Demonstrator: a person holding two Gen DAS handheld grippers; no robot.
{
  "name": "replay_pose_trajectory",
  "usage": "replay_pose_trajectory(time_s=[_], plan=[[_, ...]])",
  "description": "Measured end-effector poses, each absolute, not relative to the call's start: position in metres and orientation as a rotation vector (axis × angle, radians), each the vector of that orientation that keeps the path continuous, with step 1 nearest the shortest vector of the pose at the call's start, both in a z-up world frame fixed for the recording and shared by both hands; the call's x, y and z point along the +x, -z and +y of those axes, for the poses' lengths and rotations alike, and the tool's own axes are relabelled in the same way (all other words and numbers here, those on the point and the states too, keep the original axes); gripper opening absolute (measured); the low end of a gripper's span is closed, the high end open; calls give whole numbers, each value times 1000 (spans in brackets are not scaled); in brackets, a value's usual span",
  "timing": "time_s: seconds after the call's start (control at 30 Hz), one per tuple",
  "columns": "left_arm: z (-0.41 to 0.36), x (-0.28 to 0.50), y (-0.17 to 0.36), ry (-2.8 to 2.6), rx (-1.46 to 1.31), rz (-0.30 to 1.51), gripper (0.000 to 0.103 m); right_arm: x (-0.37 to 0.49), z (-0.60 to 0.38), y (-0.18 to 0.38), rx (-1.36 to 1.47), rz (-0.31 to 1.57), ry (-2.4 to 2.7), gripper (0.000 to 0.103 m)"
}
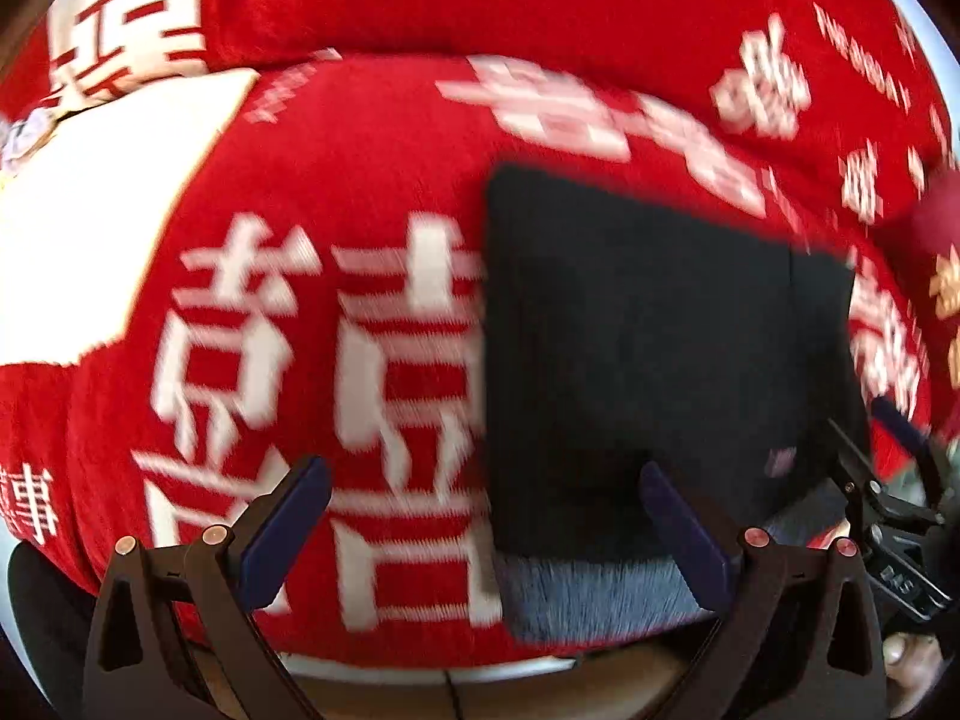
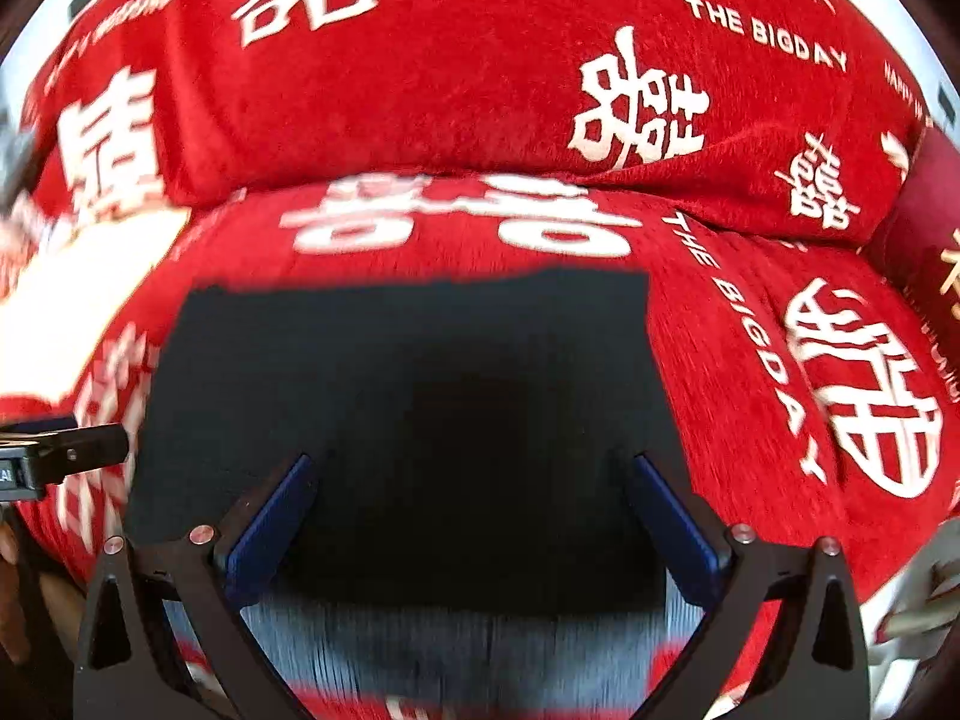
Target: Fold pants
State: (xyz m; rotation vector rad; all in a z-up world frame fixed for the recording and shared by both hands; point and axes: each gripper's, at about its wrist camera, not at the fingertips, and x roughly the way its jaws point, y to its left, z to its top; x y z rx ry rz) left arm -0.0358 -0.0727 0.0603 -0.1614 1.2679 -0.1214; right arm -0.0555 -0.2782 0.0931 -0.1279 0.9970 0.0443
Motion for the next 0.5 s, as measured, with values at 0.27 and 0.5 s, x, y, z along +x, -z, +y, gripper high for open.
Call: replay_pose_trajectory(time_s=[0.27, 0.5], plan=[[-81, -56, -69, 133, -99, 1195, 103, -86, -288, -96, -96, 978, -32, 103], [-77, -40, -54, 312, -250, 1259, 103, -109, -387, -100, 105, 969, 64, 103]])
